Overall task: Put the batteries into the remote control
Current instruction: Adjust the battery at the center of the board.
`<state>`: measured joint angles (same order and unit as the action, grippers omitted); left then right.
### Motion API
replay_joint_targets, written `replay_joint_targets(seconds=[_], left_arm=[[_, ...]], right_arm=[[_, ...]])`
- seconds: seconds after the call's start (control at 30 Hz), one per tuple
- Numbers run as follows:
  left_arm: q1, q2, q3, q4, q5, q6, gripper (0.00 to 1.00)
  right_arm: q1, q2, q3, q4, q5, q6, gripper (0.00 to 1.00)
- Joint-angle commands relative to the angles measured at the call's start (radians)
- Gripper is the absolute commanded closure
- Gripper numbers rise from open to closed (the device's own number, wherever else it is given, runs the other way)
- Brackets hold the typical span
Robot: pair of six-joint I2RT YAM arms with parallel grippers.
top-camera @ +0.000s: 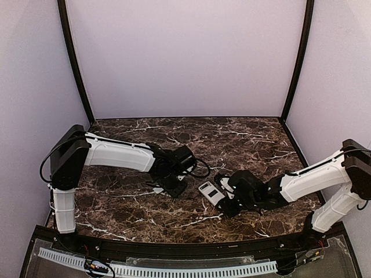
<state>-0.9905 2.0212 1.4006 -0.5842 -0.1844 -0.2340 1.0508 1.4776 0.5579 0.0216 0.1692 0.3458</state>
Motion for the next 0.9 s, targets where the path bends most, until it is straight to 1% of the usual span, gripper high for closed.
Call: replay_joint_targets(seconds=[0.0, 0.4, 0.67, 0.73, 0.83, 0.87], left_arm=[[0.010, 0.002, -0.007, -0.102, -0.047, -0.020, 0.62], [0.033, -0.067, -0.075, -0.100, -0.047, -0.035, 0.62], [0.047, -0.107, -0.087, -0.116, -0.031, -0.016, 0.62], [0.048, -0.124, -0.094, -0.115, -0.025, -0.005, 0.62], [0.049, -0.161, -0.103, -0.089, -0.006, 0.036, 0.59], [0.049, -0.183, -0.103, -0.077, -0.003, 0.069, 0.58]], right_arm=[[-0.011, -0.008, -0.023, -0.053, 0.031, 0.013, 1.00], [-0.011, -0.013, -0.025, -0.049, 0.026, 0.010, 1.00], [-0.011, -0.025, -0.029, -0.050, 0.015, 0.008, 1.00], [-0.011, -0.028, -0.030, -0.048, 0.010, 0.006, 1.00], [-0.012, -0.027, -0.031, -0.043, -0.002, -0.004, 1.00], [-0.011, -0.028, -0.032, -0.041, -0.006, -0.006, 1.00]])
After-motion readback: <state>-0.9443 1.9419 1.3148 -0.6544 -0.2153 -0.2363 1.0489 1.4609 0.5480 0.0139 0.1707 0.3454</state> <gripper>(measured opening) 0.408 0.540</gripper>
